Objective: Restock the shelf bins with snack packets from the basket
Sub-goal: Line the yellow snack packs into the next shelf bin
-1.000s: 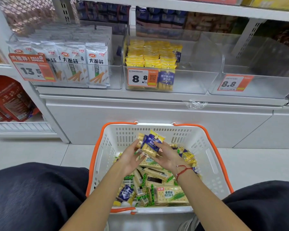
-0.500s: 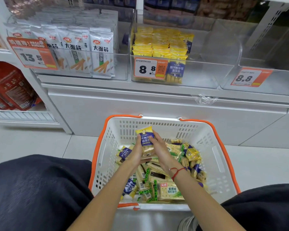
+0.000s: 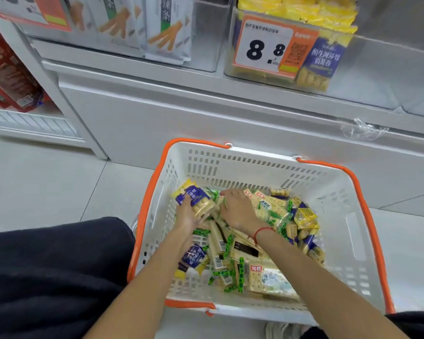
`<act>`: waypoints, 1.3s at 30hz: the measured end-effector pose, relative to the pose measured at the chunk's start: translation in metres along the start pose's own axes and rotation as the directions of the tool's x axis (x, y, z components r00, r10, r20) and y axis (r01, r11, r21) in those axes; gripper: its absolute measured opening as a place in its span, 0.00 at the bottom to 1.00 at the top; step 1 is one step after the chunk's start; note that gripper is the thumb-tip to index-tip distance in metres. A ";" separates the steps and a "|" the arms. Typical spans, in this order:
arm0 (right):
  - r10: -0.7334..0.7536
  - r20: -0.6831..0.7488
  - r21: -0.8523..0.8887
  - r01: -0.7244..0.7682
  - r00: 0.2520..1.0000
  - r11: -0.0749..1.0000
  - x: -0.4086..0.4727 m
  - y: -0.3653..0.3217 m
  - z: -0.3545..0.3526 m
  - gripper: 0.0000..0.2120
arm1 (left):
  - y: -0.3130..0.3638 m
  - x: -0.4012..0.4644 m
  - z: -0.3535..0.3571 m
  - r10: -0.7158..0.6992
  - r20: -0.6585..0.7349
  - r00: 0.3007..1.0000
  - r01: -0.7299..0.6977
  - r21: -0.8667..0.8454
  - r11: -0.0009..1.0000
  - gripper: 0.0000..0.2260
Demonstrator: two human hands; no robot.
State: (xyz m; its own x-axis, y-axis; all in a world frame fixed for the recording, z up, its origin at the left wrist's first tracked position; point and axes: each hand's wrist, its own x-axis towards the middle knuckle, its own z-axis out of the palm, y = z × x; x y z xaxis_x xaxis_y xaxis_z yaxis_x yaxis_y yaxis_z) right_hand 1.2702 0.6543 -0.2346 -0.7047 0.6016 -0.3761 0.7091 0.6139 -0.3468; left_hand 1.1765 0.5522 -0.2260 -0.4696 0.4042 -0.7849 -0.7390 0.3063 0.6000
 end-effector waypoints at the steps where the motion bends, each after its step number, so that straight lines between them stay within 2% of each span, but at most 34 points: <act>1: -0.040 0.016 -0.121 0.042 0.999 0.992 0.010 -0.001 0.006 0.20 | -0.001 0.002 -0.001 -0.015 0.005 1.000 0.015 -0.024 1.000 0.15; 4: -0.121 0.095 -0.368 0.147 0.988 0.918 0.033 -0.008 0.023 0.24 | -0.006 0.002 -0.002 -0.058 0.026 0.998 0.061 -0.105 0.993 0.15; 7: -0.044 0.187 -0.451 0.125 0.981 0.884 0.047 -0.013 0.042 0.30 | -0.007 0.005 -0.005 -0.091 0.014 0.996 0.092 -0.209 0.974 0.15; 9: -0.022 0.127 -0.452 0.077 0.992 0.889 0.049 -0.015 0.054 0.28 | -0.005 0.007 -0.005 -0.117 0.003 0.993 0.113 -0.280 0.953 0.15; 12: -0.019 -0.075 -0.235 0.001 0.997 0.972 0.048 -0.016 0.062 0.18 | 0.000 0.007 -0.002 -0.126 0.023 0.992 0.126 -0.361 0.924 0.15; 15: 0.047 -0.166 0.170 -0.019 0.985 0.985 0.044 -0.014 0.054 0.12 | 0.004 0.004 0.002 -0.099 0.024 0.995 0.100 -0.406 0.908 0.14; 17: 0.132 -0.139 0.438 -0.058 0.981 0.897 0.038 -0.012 0.043 0.10 | 0.007 -0.001 0.002 -0.081 0.019 0.997 0.082 -0.416 0.906 0.16; 20: 0.291 -0.081 0.760 -0.130 0.953 0.637 0.023 -0.011 0.018 0.08 | 0.012 -0.012 0.002 -0.049 0.023 0.999 0.054 -0.422 0.905 0.20; 22: 0.373 -0.008 0.890 -0.163 0.928 0.427 0.010 -0.004 -0.002 0.12 | 0.017 -0.020 0.002 -0.019 0.032 0.999 0.031 -0.435 0.900 0.18; 24: 0.333 0.108 0.954 -0.192 0.937 0.231 -0.009 0.002 -0.022 0.17 | 0.020 -0.029 0.003 -0.005 0.072 0.997 0.035 -0.418 0.908 0.14; 25: 0.298 0.138 0.957 -0.204 0.945 0.204 -0.021 0.006 -0.032 0.18 | 0.021 -0.033 0.004 -0.001 0.097 0.995 0.040 -0.400 0.916 0.14; 29: 0.242 0.127 0.942 -0.193 0.962 0.274 -0.064 0.021 -0.061 0.21 | 0.016 -0.047 0.014 -0.006 0.164 0.986 0.043 -0.221 0.974 0.11; 33: 0.237 0.069 0.978 -0.112 0.969 0.176 -0.101 0.033 -0.089 0.16 | 0.009 -0.053 0.019 0.016 0.178 0.984 -0.022 0.035 0.999 0.08; 35: 0.228 0.042 0.982 -0.083 0.973 0.170 -0.114 0.033 -0.096 0.16 | 0.005 -0.051 0.021 0.039 0.165 0.986 -0.066 0.159 0.985 0.08; 39: 0.240 -0.006 0.898 -0.100 0.971 0.429 -0.125 0.019 -0.088 0.16 | 0.001 -0.058 0.036 0.090 0.180 0.980 -0.129 0.215 0.968 0.10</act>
State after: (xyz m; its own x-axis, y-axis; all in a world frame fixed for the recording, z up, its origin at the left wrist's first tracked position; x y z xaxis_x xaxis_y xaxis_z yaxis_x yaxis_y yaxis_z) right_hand 1.3698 0.6352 -0.1185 -0.5139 0.7347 -0.4429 0.3946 -0.2560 -0.8825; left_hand 1.2208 0.5597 -0.1743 -0.4399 0.5785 -0.6869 -0.5515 0.4296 0.7150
